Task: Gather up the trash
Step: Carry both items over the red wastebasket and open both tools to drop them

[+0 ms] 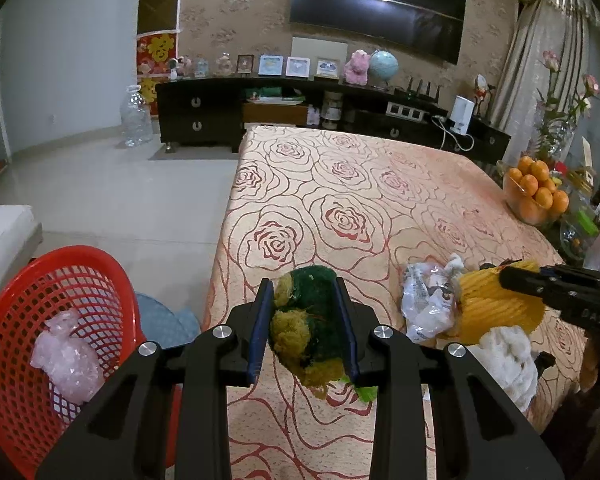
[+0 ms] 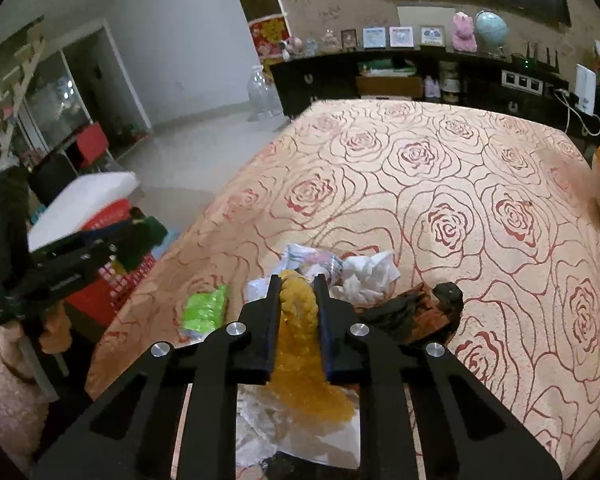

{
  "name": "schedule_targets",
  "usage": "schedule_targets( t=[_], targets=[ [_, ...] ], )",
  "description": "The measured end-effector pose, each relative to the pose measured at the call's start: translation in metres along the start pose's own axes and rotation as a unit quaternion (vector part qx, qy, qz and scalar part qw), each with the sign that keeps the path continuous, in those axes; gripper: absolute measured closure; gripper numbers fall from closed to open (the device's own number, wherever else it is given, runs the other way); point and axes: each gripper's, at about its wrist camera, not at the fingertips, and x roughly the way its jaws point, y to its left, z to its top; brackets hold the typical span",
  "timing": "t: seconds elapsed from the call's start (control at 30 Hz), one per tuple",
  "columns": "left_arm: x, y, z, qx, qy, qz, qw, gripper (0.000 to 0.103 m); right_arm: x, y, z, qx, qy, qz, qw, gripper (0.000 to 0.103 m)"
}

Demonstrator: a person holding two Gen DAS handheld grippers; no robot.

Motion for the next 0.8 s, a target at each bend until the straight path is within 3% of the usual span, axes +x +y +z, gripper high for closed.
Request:
schedule_targets(
  t=[0.23, 0.8],
  targets=[
    [-0.009, -0.001, 0.002, -0.003, -0.022, 0.001, 0.9998, 0.074, -0.028, -0.013, 0.008, 0.033, -0.058, 0.014, 0.998, 0.086],
    [-0.015, -0.001, 0.005, -0.002, -0.036, 0.018, 0.9992, 0.074, -0.043, -0.012, 0.007, 0.029, -0.095, -0.033, 0.995, 0.086]
  ],
)
